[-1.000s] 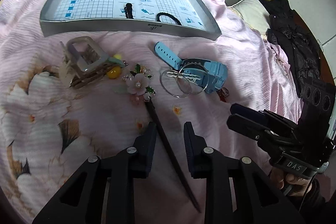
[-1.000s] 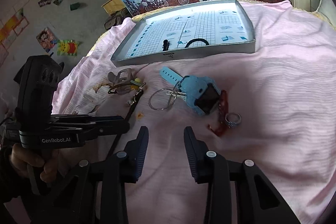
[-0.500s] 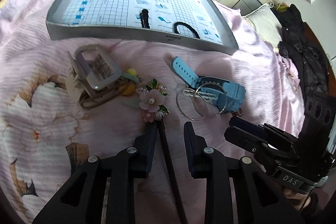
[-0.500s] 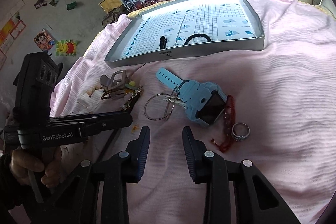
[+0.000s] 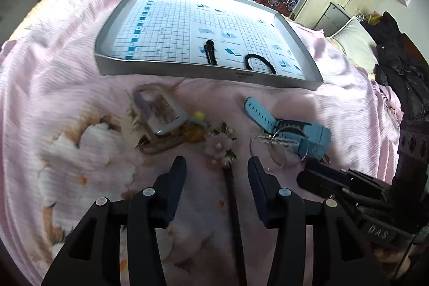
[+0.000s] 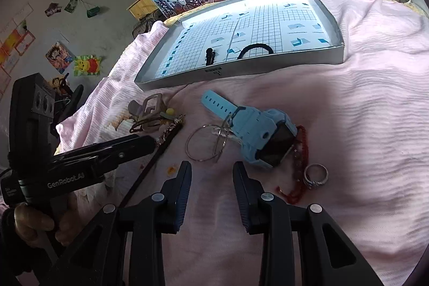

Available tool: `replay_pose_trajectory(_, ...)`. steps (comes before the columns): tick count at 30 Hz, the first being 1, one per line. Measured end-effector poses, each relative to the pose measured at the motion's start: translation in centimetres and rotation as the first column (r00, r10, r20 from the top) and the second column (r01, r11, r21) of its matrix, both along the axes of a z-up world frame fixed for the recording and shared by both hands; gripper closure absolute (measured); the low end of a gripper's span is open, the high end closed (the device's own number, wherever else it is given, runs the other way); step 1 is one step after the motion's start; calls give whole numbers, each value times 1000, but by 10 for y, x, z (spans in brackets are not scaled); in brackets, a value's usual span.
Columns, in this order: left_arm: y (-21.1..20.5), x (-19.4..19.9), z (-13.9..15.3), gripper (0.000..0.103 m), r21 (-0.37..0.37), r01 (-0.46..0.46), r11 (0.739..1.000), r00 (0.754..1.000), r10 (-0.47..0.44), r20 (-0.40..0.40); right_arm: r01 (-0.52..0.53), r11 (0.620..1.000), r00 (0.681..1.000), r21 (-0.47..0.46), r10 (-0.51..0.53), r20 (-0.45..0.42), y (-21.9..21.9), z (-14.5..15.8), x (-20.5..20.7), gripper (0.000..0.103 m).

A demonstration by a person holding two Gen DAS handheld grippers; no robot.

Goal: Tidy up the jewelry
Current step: 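Grasp the pink flower hairpin with the left gripper while the right gripper grasps the thin silver ring, then lift both items over the grey tray and open both grippers to release them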

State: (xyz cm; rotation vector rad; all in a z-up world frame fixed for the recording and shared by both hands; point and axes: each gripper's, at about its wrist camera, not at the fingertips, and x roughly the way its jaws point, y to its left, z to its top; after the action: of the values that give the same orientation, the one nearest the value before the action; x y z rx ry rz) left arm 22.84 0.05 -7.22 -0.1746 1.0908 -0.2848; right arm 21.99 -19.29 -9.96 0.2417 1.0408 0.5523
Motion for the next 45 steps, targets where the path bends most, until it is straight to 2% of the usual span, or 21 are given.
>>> replay_pose_trajectory(4,-5,7,-7,61,-18,51,999,999,-51,-11,10,1000,1000,-7,-10,6,7,-2,8,73)
replay_pose_trajectory(9,-5,17,-10,61,-42,63,997,998,-64,-24,27,1000,999,0,-27,29,8,-1,12,73)
replay_pose_trajectory(15,-3,28,-17,62,-69,60,996,996,-64,-56,52,999,998,11,-52,30,2,0,13,87)
replay_pose_trajectory(16,-2,28,-17,63,-70,60,996,996,-64,-58,54,998,998,12,-55,27,2,-1,13,89)
replay_pose_trajectory(19,-2,28,-18,78,-35,56,998,997,-58,-57,55,998,998,6,-55,21,1,-3,13,95)
replay_pose_trajectory(22,1,27,-18,78,-46,48,998,997,-50,-52,49,999,998,-8,-49,32,4,-1,10,97)
replay_pose_trajectory(27,-1,19,-12,78,-23,58,998,998,-59,-15,42,999,998,-13,-41,56,4,2,5,100)
replay_pose_trajectory(36,-3,5,16,78,-64,74,995,994,-69,86,26,1000,989,10,-28,145,5,23,-4,100)
replay_pose_trajectory(45,7,5,38,78,-92,32,995,984,-15,176,31,999,963,43,-42,265,2,49,-14,100)
